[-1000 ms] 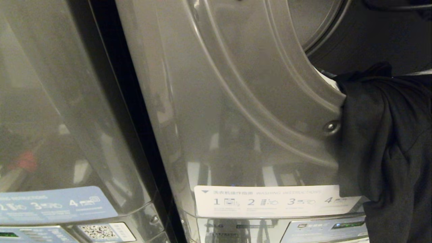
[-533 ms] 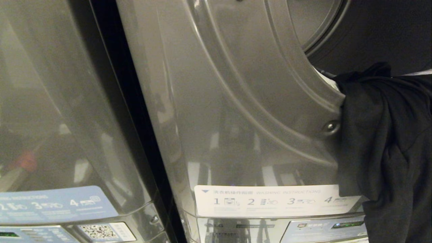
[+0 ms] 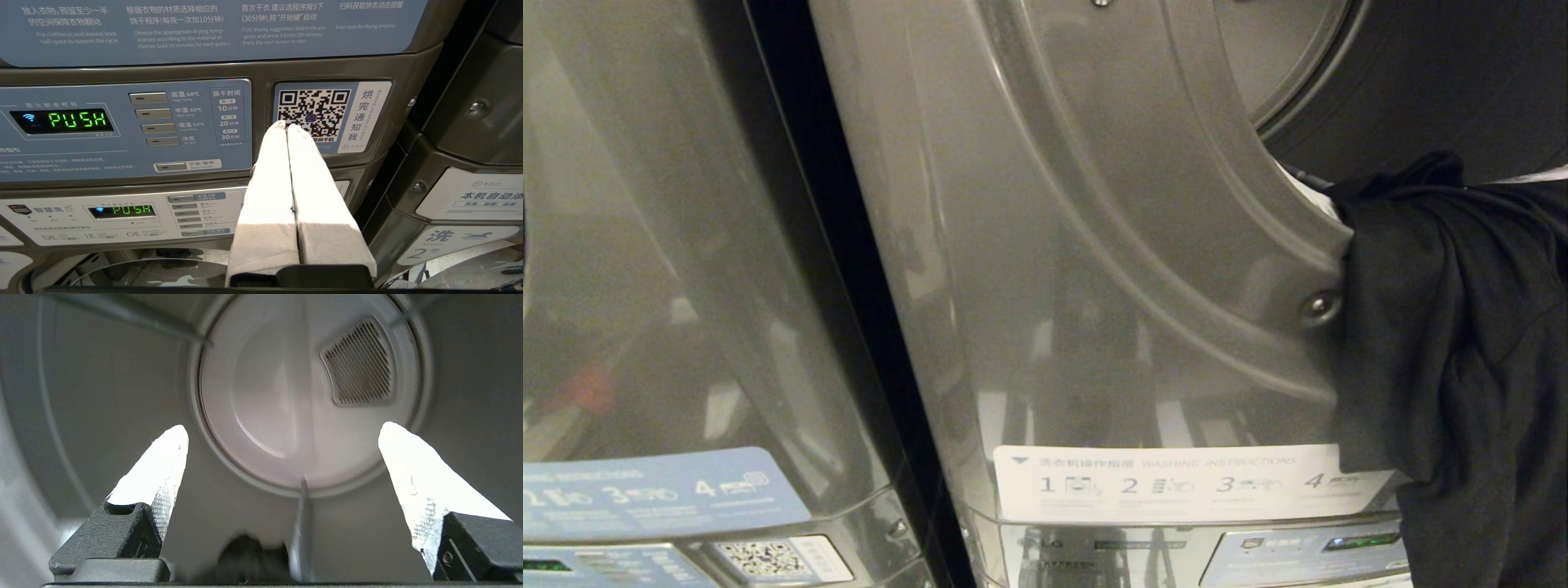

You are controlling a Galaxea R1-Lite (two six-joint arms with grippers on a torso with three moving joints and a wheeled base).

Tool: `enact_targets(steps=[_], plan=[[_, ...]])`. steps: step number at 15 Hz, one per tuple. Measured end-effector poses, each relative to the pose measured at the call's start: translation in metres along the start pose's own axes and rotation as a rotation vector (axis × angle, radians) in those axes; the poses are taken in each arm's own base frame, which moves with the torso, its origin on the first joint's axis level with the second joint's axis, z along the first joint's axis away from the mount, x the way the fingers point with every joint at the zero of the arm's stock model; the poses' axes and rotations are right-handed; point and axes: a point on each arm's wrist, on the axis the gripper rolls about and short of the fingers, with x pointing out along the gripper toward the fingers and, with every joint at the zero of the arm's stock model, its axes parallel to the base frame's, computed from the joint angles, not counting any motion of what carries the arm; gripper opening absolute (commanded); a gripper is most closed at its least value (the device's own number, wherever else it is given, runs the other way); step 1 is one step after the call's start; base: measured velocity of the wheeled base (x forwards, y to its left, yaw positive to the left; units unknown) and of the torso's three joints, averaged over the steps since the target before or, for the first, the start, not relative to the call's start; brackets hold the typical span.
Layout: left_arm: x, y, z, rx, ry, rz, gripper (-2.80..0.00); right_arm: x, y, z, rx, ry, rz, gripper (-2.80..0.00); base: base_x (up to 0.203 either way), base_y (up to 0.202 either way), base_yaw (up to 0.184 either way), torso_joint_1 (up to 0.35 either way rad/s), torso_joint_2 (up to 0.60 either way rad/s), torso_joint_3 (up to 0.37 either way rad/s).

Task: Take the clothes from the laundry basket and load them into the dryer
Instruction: Put the clothes in the dryer

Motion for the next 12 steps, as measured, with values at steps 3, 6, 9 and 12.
enact_targets(steps=[3,6,9,12], plan=[[0.0,0.0,0.0,0.0,0.0,0.0,-2.8,-0.054,-0.005,0.0,0.024,0.054,0.035,0.0,0.0,0.0,0.0,0.0,0.0,0.0],[0.0,0.0,0.0,0.0,0.0,0.0,-2.8,-0.108,-0.012,-0.013,0.064,0.161,0.074,0.0,0.0,0.0,0.0,0.0,0.0,0.0],[0.0,0.0,0.0,0.0,0.0,0.0,-2.8,-0.151,-0.015,-0.034,0.135,0.319,0.108,0.0,0.0,0.0,0.0,0.0,0.0,0.0],[0.0,0.0,0.0,0.0,0.0,0.0,-2.8,-0.17,-0.013,-0.052,0.228,0.403,0.153,0.0,0.0,0.0,0.0,0.0,0.0,0.0]])
